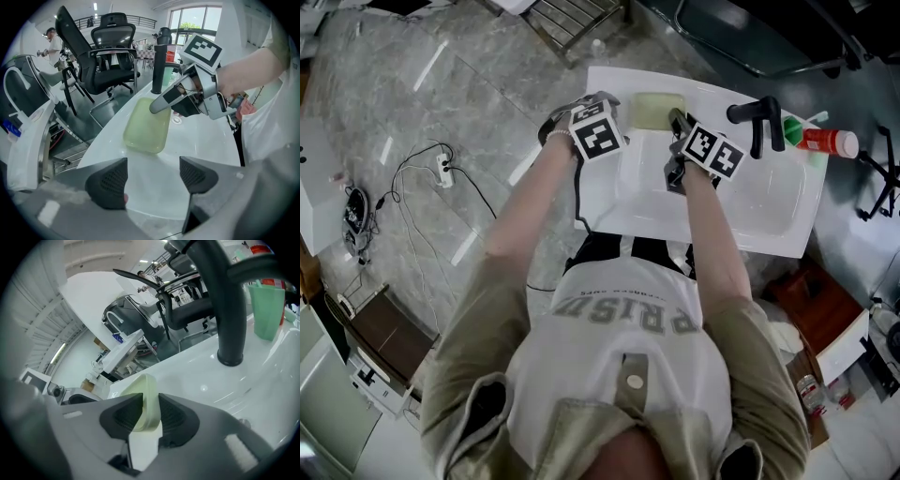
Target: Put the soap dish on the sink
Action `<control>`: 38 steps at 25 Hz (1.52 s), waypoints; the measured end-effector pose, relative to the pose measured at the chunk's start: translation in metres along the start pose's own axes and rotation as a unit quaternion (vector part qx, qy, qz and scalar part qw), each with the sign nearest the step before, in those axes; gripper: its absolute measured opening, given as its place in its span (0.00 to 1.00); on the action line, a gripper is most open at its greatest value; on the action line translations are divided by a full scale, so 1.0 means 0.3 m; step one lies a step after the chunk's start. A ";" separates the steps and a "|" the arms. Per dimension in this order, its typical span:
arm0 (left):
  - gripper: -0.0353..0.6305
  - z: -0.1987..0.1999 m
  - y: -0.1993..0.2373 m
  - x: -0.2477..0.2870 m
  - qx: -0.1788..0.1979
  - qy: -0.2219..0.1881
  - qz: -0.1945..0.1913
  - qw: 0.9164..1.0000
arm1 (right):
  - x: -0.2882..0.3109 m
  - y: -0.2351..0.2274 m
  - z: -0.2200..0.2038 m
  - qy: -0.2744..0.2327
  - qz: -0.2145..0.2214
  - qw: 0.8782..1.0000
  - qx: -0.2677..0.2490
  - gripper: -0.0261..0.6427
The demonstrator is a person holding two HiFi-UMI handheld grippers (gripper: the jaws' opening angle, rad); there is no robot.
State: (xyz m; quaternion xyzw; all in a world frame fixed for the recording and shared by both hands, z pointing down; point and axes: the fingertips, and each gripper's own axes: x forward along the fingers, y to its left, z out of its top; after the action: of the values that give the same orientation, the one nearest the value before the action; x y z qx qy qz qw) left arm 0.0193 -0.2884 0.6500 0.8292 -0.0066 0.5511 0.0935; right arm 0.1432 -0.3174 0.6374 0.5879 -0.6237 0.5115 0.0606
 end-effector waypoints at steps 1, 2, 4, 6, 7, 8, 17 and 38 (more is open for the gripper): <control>0.60 -0.001 0.005 0.001 -0.003 -0.001 0.004 1.000 | 0.002 -0.004 -0.001 0.001 -0.006 1.000 -0.002 0.20; 0.60 -0.003 0.011 0.002 -0.007 -0.002 0.008 1.000 | 0.004 -0.007 -0.002 0.002 -0.012 1.000 -0.004 0.20; 0.60 -0.006 0.021 0.005 -0.014 -0.002 0.016 1.000 | 0.008 -0.015 -0.005 0.003 -0.024 1.000 -0.005 0.22; 0.60 -0.007 0.029 0.008 -0.019 0.000 0.022 1.000 | 0.012 -0.021 -0.007 0.003 -0.034 0.999 -0.002 0.22; 0.60 -0.007 0.032 0.009 -0.020 0.000 0.026 0.999 | 0.014 -0.023 -0.009 0.003 -0.037 0.999 0.000 0.23; 0.60 -0.007 0.034 0.011 -0.020 0.000 0.029 0.999 | 0.016 -0.024 -0.010 0.004 -0.039 0.999 0.003 0.23; 0.59 0.010 0.041 0.030 -0.015 0.007 0.038 0.999 | 0.037 -0.026 0.003 0.005 -0.057 0.998 -0.004 0.25; 0.57 0.075 0.072 0.079 0.021 0.023 0.046 0.998 | 0.046 -0.049 0.009 0.035 -0.106 0.988 -0.109 0.17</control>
State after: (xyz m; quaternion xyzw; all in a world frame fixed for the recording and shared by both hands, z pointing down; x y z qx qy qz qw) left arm 0.0467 -0.3109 0.6664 0.8171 -0.0311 0.5734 0.0512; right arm 0.1522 -0.3254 0.6538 0.6225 -0.6072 0.4516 0.1998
